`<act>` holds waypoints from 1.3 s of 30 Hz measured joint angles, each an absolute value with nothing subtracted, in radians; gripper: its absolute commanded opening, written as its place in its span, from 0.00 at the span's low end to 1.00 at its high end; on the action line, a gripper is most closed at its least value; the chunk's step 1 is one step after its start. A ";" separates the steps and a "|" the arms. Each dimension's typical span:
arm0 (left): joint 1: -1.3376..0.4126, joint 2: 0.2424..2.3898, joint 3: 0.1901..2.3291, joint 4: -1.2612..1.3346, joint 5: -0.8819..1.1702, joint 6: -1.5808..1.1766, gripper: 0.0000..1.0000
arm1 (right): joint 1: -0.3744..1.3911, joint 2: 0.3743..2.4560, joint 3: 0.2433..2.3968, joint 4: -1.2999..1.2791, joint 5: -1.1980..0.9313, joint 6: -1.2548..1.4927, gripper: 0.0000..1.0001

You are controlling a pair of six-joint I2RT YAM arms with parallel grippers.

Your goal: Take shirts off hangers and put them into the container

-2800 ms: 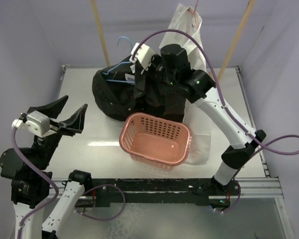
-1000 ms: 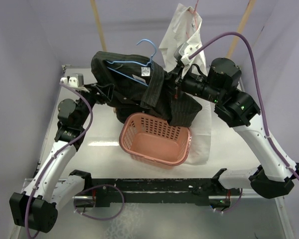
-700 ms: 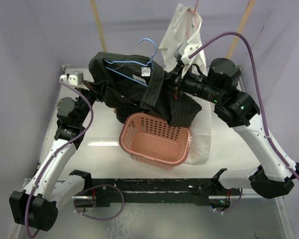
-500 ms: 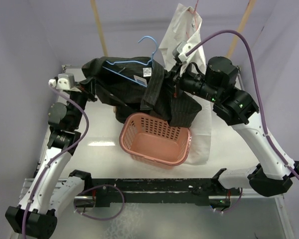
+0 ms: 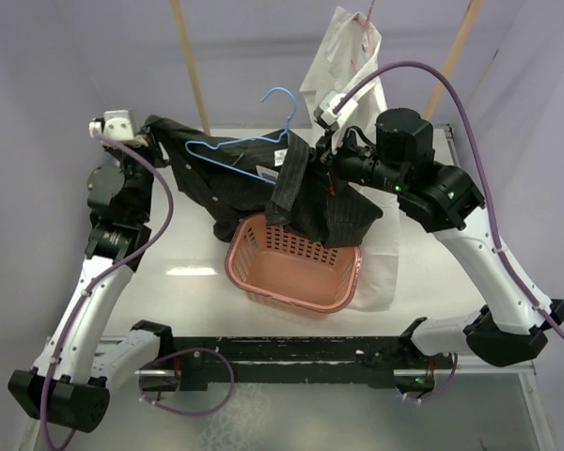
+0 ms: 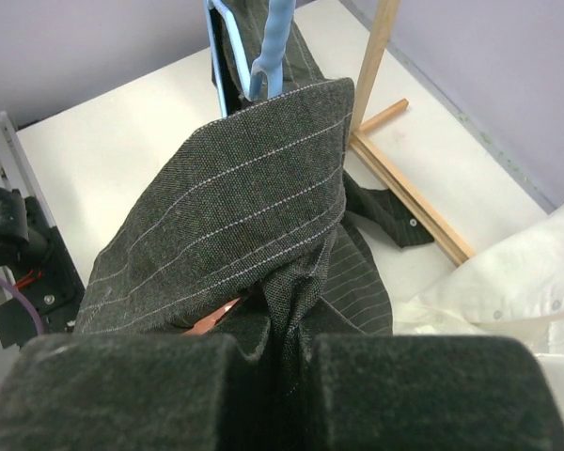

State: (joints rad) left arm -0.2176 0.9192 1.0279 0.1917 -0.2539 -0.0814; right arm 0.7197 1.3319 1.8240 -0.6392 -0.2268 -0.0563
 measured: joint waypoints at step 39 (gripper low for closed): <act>-0.218 0.841 1.018 -0.156 -0.205 -0.073 0.92 | 0.720 1.629 2.177 -0.648 -0.250 -0.067 0.00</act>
